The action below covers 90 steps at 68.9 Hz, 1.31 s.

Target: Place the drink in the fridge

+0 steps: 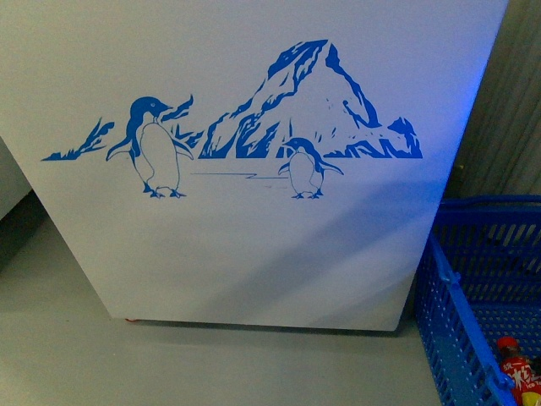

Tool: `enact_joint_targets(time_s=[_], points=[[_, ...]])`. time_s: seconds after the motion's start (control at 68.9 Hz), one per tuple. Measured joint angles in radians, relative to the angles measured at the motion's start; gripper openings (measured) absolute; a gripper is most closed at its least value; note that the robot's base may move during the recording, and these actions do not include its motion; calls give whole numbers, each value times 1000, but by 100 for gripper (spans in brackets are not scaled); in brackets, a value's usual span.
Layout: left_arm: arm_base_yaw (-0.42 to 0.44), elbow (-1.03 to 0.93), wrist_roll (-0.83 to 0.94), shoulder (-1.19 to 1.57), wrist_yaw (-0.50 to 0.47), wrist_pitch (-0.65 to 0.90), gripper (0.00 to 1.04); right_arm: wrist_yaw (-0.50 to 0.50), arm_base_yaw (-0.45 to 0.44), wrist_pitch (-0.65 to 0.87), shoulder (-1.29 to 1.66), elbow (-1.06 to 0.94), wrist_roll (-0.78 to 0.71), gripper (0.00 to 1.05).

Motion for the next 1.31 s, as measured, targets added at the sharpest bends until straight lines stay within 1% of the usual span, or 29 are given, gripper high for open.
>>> enact_joint_targets(time_s=[0.276,0.29,0.392,0.406,0.508,0.522,0.696,0.74,0.812,0.957,1.102,1.204,1.262,1.305], points=[[0,0,0,0,0,0,97,0,7,-36,58,45,16,96],[0,0,0,0,0,0,97,-2,7,-38,58,45,18,93],[0,0,0,0,0,0,97,-10,6,-43,57,45,19,82],[0,0,0,0,0,0,97,-14,5,-43,57,44,21,79],[0,0,0,0,0,0,97,-25,2,-40,47,31,24,67],[0,0,0,0,0,0,97,-27,1,-37,42,25,26,64],[0,0,0,0,0,0,97,-53,-5,-24,-41,-60,54,47],[0,0,0,0,0,0,97,-72,-5,-18,-99,-111,72,43],[0,0,0,0,0,0,97,-92,-2,-8,-180,-172,91,41],[0,0,0,0,0,0,97,-130,9,4,-396,-296,108,41],[0,0,0,0,0,0,97,-148,16,0,-725,-455,93,40],[0,0,0,0,0,0,97,-171,16,-54,-958,-543,89,40],[0,0,0,0,0,0,97,-205,8,-130,-1210,-603,93,40],[0,0,0,0,0,0,97,-222,4,-195,-1371,-611,102,40]])
